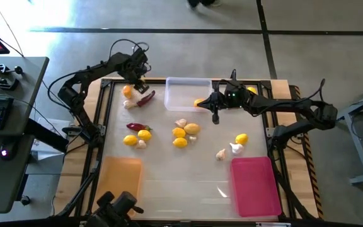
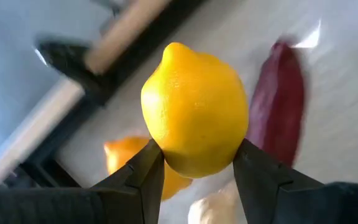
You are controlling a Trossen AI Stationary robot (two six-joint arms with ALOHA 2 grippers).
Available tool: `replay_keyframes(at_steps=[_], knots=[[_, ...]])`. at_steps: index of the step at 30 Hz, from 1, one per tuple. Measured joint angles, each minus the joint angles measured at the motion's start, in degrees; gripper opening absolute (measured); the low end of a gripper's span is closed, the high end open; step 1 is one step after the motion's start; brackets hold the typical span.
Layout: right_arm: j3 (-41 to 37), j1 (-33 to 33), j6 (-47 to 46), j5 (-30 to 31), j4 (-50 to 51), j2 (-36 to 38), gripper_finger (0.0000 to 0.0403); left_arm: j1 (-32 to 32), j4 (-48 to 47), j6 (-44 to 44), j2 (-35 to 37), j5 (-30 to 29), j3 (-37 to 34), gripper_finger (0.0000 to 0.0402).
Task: Sort produce into baskets
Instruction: Put the top left lemon into the transparent bin
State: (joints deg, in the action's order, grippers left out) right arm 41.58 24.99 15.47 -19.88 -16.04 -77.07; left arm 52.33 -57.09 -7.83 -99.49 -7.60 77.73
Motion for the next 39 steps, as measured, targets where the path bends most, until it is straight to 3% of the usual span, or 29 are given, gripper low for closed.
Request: replay_keyframes(at_steps=[9,17,22,28,39], knots=[[-4.0,-1.6,0.0,11.4,7.7,10.1,0.0000,-11.2,-0.3,-4.5,0.4,1.1,9.1,0.0143],[-11.5,-0.3,-0.1,13.8,4.5,20.6,0.0000,-22.5,5.6,-5.9,0.2,4.1,11.0,0.0143],[-12.5,0.0,-0.4,13.8,4.1,22.9,0.0000,-27.5,8.6,-7.9,-2.4,4.4,11.0,0.0143],[-12.5,0.0,-0.5,13.7,4.2,22.7,0.0000,-29.4,9.5,-10.8,-8.5,2.7,13.2,0.0143],[-12.5,0.0,-0.5,13.7,4.2,22.6,0.0000,-29.2,2.8,-18.2,-23.6,1.6,29.4,0.0143]])
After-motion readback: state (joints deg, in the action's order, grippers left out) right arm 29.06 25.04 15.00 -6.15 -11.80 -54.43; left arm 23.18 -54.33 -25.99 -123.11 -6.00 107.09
